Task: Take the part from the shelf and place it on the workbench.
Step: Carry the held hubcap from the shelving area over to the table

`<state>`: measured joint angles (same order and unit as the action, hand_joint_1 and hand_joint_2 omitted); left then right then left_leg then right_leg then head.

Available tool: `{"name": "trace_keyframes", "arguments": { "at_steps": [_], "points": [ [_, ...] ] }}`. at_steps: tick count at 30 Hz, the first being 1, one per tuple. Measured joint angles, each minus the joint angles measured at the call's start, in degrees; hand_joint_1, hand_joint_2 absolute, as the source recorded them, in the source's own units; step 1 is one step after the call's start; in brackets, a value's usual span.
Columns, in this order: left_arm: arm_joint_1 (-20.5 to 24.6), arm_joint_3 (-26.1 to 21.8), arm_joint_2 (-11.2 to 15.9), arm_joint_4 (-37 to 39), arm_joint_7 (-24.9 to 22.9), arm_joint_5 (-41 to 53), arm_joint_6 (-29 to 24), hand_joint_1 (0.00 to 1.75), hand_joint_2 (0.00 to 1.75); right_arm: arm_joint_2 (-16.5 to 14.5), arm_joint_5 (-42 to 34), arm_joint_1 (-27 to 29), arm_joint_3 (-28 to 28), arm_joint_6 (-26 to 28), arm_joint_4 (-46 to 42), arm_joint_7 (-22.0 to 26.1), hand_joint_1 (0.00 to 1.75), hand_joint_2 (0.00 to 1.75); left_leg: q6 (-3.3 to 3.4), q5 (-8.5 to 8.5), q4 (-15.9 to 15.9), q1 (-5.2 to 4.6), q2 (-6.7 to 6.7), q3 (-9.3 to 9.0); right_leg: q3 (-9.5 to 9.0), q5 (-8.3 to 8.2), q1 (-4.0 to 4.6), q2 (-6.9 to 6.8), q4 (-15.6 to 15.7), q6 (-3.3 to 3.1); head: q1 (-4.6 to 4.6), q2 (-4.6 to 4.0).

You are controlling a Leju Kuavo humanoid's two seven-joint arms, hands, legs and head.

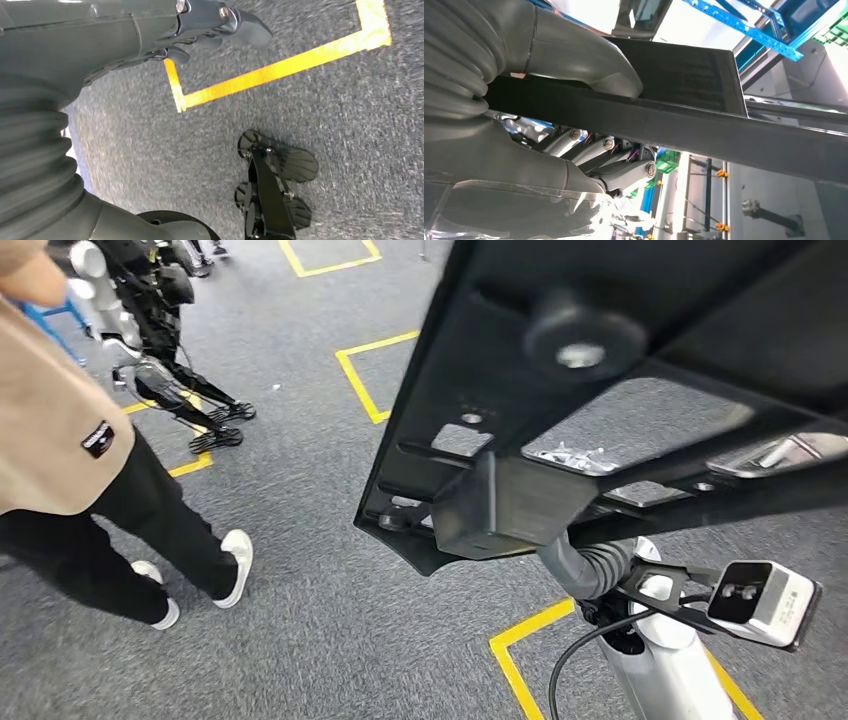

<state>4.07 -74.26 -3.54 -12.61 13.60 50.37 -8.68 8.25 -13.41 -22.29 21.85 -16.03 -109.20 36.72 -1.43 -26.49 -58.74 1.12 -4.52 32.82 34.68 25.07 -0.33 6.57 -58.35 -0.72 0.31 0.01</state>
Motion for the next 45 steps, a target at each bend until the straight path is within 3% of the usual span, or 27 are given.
{"name": "trace_keyframes", "arguments": {
  "at_steps": [2, 3, 5, 7, 9, 10, 11, 13, 15, 16, 18, 20, 22, 23, 25, 27, 29, 31, 33, 34, 36, 38, 40, 41, 42, 43, 45],
  "points": [
    [0.1, 0.0, 0.0, 0.0, 0.1, 0.0, 0.3, 0.00, 1.75, 0.1, -0.6, -0.1, 0.0, -0.4, 0.2, -0.2, 1.75, 1.75, 0.41, -0.13, 0.7, -0.15, 0.57, -0.38, 0.41, -0.27, -0.25, 1.36, 0.1, 0.83, -0.01, 0.00],
    [0.2, 0.0, 0.0, 0.0, 0.1, 0.0, 0.5, 0.00, 1.75, 0.3, -0.8, -0.1, -0.1, -0.6, 0.3, -0.4, 1.75, 1.75, 0.79, 0.07, 1.1, -0.11, 1.27, -0.51, 0.54, -0.27, -0.32, 1.15, 0.1, 1.12, 0.00, -0.01],
    [0.5, 0.0, -0.1, 0.0, 0.2, 0.0, 0.8, 0.00, 1.75, 0.5, -1.3, -0.5, -0.3, -0.7, 0.4, -0.8, 1.75, 1.75, 1.55, 0.50, 1.9, 0.06, 2.76, -0.84, 1.73, 1.22, -0.12, -1.77, -2.2, 1.54, 0.33, -0.01],
    [0.4, 0.0, -0.1, 0.0, 0.2, -0.1, 1.1, 0.00, 1.75, 0.7, -1.8, -1.0, -0.4, -0.7, 0.7, -1.3, 1.75, 1.75, 1.91, 0.58, 2.2, -0.03, 4.30, -0.98, 5.05, 4.72, -0.16, -5.20, -8.9, 1.85, 0.70, -0.01],
    [0.3, -0.1, -0.1, 0.0, -0.1, -0.3, 1.2, 0.00, 1.75, 0.6, -2.0, -1.1, -0.4, -0.7, 0.9, -2.1, 1.75, 1.75, 1.91, 0.43, 2.2, -0.09, 5.95, -0.99, 8.29, 6.84, -0.45, -5.97, -15.3, 2.21, 0.72, -0.01],
    [0.4, -0.1, -0.1, 0.0, -0.3, -0.3, 1.3, 0.00, 1.75, 0.7, -2.1, -1.1, -0.4, -0.6, 1.1, -2.5, 1.75, 1.75, 1.84, 0.32, 2.1, -0.09, 6.74, -1.05, 8.50, 6.36, -0.59, -6.13, -15.8, 2.35, 0.72, -0.01],
    [0.4, -0.1, -0.2, 0.0, -0.4, -0.4, 1.4, 0.00, 1.75, 0.7, -2.0, -1.1, -0.4, -0.5, 1.2, -2.8, 1.75, 1.75, 1.74, 0.18, 2.1, -0.08, 7.46, -1.15, 7.43, 4.90, -0.69, -6.46, -13.8, 2.44, 0.73, -0.01],
    [0.5, 0.0, -0.4, 0.0, -0.6, -0.4, 1.5, 0.00, 1.75, 0.7, -1.6, -1.0, -0.4, -0.4, 1.3, -3.1, 1.75, 1.75, 1.33, -0.22, 1.9, -0.17, 8.68, -1.49, 2.97, 1.42, -0.57, -8.50, -5.6, 2.30, 0.74, -0.01],
    [0.5, 0.0, -0.5, 0.0, -0.7, -0.3, 1.6, 0.00, 1.75, 0.7, -1.4, -0.8, -0.5, -0.3, 1.3, -2.9, 1.75, 1.75, 0.67, -0.67, 1.8, -0.44, 9.69, -1.80, 0.24, 0.03, -0.15, -10.10, -0.2, 1.72, 0.68, 0.00],
    [0.5, 0.0, -0.5, 0.0, -0.7, -0.3, 1.6, 0.00, 1.75, 0.7, -1.4, -0.7, -0.5, -0.3, 1.3, -2.8, 1.75, 1.75, 0.31, -0.82, 1.7, -0.55, 10.18, -1.94, 0.09, 0.19, 0.11, -10.09, 0.3, 1.39, 0.65, 0.00],
    [0.7, 0.0, -0.6, 0.0, -0.6, -0.1, 1.7, 0.00, 1.75, 0.7, -1.4, -0.3, -0.8, -0.3, 1.3, -2.7, 1.75, 1.75, -0.37, -1.18, 1.7, -0.45, 10.90, -2.21, 0.17, 0.05, 0.07, -8.74, 0.4, 0.76, 0.64, 0.00],
    [0.8, 0.0, -0.6, 0.0, -0.5, 0.0, 1.8, 0.00, 1.75, 0.7, -1.4, -0.2, -1.1, -0.3, 1.3, -2.7, 1.75, 1.75, -0.89, -2.90, -0.6, -0.18, 9.08, -1.49, 0.01, -0.10, -0.22, -7.52, 0.6, 0.07, 0.49, 0.00],
    [0.7, 0.0, -0.6, 0.0, -0.2, 0.1, 2.1, 0.00, 1.75, 0.6, -1.4, -0.1, -1.2, -0.3, 1.3, -2.7, 1.75, 1.75, -1.09, -6.48, -7.5, -0.04, 6.12, 1.65, -0.07, -0.16, -0.29, -6.26, 0.7, -0.42, 0.20, -0.01],
    [0.6, 0.0, -0.6, 0.0, -0.1, 0.1, 2.3, 0.00, 1.75, 0.5, -1.4, 0.0, -1.2, -0.3, 1.3, -2.8, 1.75, 1.75, -1.12, -8.11, -11.6, -0.03, 5.41, 3.71, -0.07, -0.16, -0.20, -5.55, 0.7, -0.55, 0.10, -0.01],
    [0.4, 0.0, -0.7, 0.0, 0.2, 0.2, 2.6, 0.00, 1.75, 0.4, -1.5, 0.3, -1.2, -0.4, 1.3, -2.9, 1.75, 1.75, -1.02, -8.53, -15.7, -0.04, 4.99, 6.19, -0.12, -0.15, -0.01, -3.94, 0.6, -0.61, 0.07, -0.01],
    [0.3, 0.0, -0.7, 0.0, 0.4, 0.2, 2.7, 0.00, 1.75, 0.2, -1.5, 0.5, -1.3, -0.5, 1.3, -3.1, 1.75, 1.75, -0.55, -4.70, -11.0, -0.04, 4.35, 4.65, -0.25, -0.14, 0.10, -2.31, 0.5, -0.58, 0.07, -0.01],
    [0.4, 0.0, -0.7, 0.0, 0.5, 0.4, 2.7, 0.00, 1.75, -0.2, -1.5, 0.6, -1.4, -0.5, 1.3, -3.1, 1.75, 1.75, 0.09, -1.01, -2.9, 0.01, 1.85, 1.36, -0.23, -0.10, 0.12, -0.84, 0.4, -0.35, 0.12, -0.01],
    [0.4, 0.0, -0.7, 0.0, 0.4, 0.5, 2.7, 0.00, 1.75, -0.5, -1.4, 0.6, -1.5, -0.5, 1.3, -3.3, 1.75, 1.75, 0.42, -0.19, 0.7, -0.10, 0.30, -0.24, 0.07, -0.21, -0.08, 0.44, 0.2, 0.30, 0.11, -0.01],
    [0.5, 0.0, -0.8, 0.0, 0.4, 0.6, 2.7, 0.00, 1.75, -0.6, -1.3, 0.6, -1.7, -0.5, 1.2, -3.5, 1.75, 1.75, 0.76, -0.11, 1.1, -0.16, 1.26, -0.54, 0.34, -0.44, -0.29, 1.66, 0.4, 1.16, 0.09, -0.01],
    [0.6, 0.0, -0.8, 0.0, 0.3, 0.6, 2.7, 0.00, 1.75, -0.6, -1.3, 0.6, -1.9, -0.5, 1.2, -3.6, 1.75, 1.75, 1.06, 0.08, 1.5, -0.07, 1.95, -0.71, 0.51, -0.29, -0.25, 1.35, 0.2, 1.48, 0.13, -0.01],
    [0.8, 0.0, -1.0, 0.0, 0.3, 0.6, 2.7, 0.00, 1.75, -0.6, -1.2, 0.3, -2.1, -0.5, 1.0, -3.8, 1.75, 1.75, 1.72, 0.50, 2.3, 0.20, 3.39, -1.04, 2.03, 1.71, -0.04, -1.63, -2.9, 1.90, 0.59, -0.01],
    [0.8, 0.0, -1.0, 0.0, 0.4, 0.6, 2.8, 0.00, 1.75, -0.7, -1.0, 0.0, -2.2, -0.5, 1.0, -4.0, 1.75, 1.75, 1.97, 0.55, 2.4, 0.02, 4.84, -1.12, 5.63, 5.40, -0.16, -5.11, -10.2, 2.22, 1.03, -0.01],
    [0.6, 0.0, -1.0, 0.0, 0.6, 0.7, 3.0, 0.00, 1.75, -0.8, -0.8, -0.2, -2.2, -0.5, 1.0, -4.3, 1.75, 1.75, 1.91, 0.44, 2.3, -0.06, 6.41, -1.11, 8.43, 7.00, -0.41, -6.08, -15.9, 2.57, 1.05, -0.01],
    [0.6, 0.0, -1.0, 0.0, 0.6, 0.9, 3.0, 0.00, 1.75, -0.9, -0.7, -0.3, -2.2, -0.4, 1.0, -4.4, 1.75, 1.75, 1.83, 0.33, 2.3, -0.06, 7.18, -1.15, 8.27, 6.18, -0.51, -6.32, -15.6, 2.66, 1.06, -0.01],
    [0.7, 0.0, -1.0, 0.0, 0.5, 1.0, 3.0, 0.00, 1.75, -1.0, -0.5, -0.6, -2.2, -0.4, 1.0, -4.6, 1.75, 1.75, 1.70, 0.19, 2.2, -0.05, 7.87, -1.22, 6.82, 4.45, -0.55, -6.76, -12.9, 2.67, 1.06, -0.01],
    [0.8, 0.1, -1.0, 0.0, 0.5, 1.2, 3.1, 0.00, 1.75, -1.1, -0.4, -0.9, -2.2, -0.4, 1.0, -4.8, 1.75, 1.75, 1.51, 0.01, 2.1, -0.08, 8.48, -1.35, 4.51, 2.42, -0.52, -7.88, -8.6, 2.57, 1.07, -0.01],
    [0.9, 0.2, -1.0, 0.0, 0.4, 1.3, 3.1, 0.00, 1.75, -1.4, -0.3, -1.8, -2.2, -0.3, 1.0, -5.0, 1.75, 1.75, 0.93, -0.47, 1.8, -0.41, 9.53, -1.57, 0.82, 0.15, -0.11, -10.16, -1.5, 1.97, 1.04, -0.01]
  ]
}}
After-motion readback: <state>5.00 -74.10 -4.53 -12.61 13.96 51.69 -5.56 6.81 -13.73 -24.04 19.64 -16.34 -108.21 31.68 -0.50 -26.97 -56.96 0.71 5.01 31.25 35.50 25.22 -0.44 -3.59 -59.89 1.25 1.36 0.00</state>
